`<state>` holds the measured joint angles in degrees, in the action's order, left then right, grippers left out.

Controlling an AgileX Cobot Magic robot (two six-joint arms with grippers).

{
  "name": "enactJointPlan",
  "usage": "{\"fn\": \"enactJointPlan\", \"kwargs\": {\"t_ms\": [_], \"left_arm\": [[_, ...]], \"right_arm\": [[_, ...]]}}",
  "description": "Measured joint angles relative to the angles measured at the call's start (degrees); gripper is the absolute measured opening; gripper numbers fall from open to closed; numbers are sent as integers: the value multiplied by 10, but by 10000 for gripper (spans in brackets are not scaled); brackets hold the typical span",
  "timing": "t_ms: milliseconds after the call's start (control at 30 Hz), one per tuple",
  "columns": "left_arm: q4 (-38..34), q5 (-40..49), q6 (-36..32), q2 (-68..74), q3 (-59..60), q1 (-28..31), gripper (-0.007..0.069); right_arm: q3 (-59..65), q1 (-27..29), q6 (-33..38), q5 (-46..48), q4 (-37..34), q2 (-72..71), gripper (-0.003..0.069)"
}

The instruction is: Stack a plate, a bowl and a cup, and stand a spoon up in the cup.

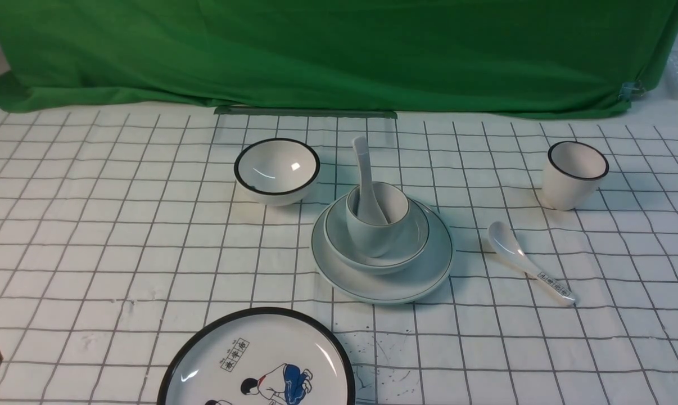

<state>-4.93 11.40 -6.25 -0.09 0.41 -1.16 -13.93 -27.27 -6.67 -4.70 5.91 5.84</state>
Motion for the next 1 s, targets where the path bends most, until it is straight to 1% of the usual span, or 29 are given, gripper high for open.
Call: {"fn": "enactJointPlan", "kwargs": {"t_ms": [533,600,700,800,833,867,900,1000], "left_arm": [[10,-1,-2,0,0,0,4],[10,-2,-2,0,0,0,4],[11,-2,-2,0,0,0,4],[11,-2,-2,0,0,0,4],[11,-2,-2,0,0,0,4],[11,-2,-2,0,0,0,4],[11,-2,-2,0,0,0,4],[11,-2,-2,0,0,0,4]], "right_arm": [[0,0,0,0,0,0,217],[0,9,9,7,0,-8,217],[5,67,22,51,0,-16,218],[32,157,46,99,0,-18,223],[53,185,55,108,0,-20,225],[57,195,58,111,0,-22,227],[98,228,67,120,0,-31,232],[137,257,67,155,-2,-53,235]]}}
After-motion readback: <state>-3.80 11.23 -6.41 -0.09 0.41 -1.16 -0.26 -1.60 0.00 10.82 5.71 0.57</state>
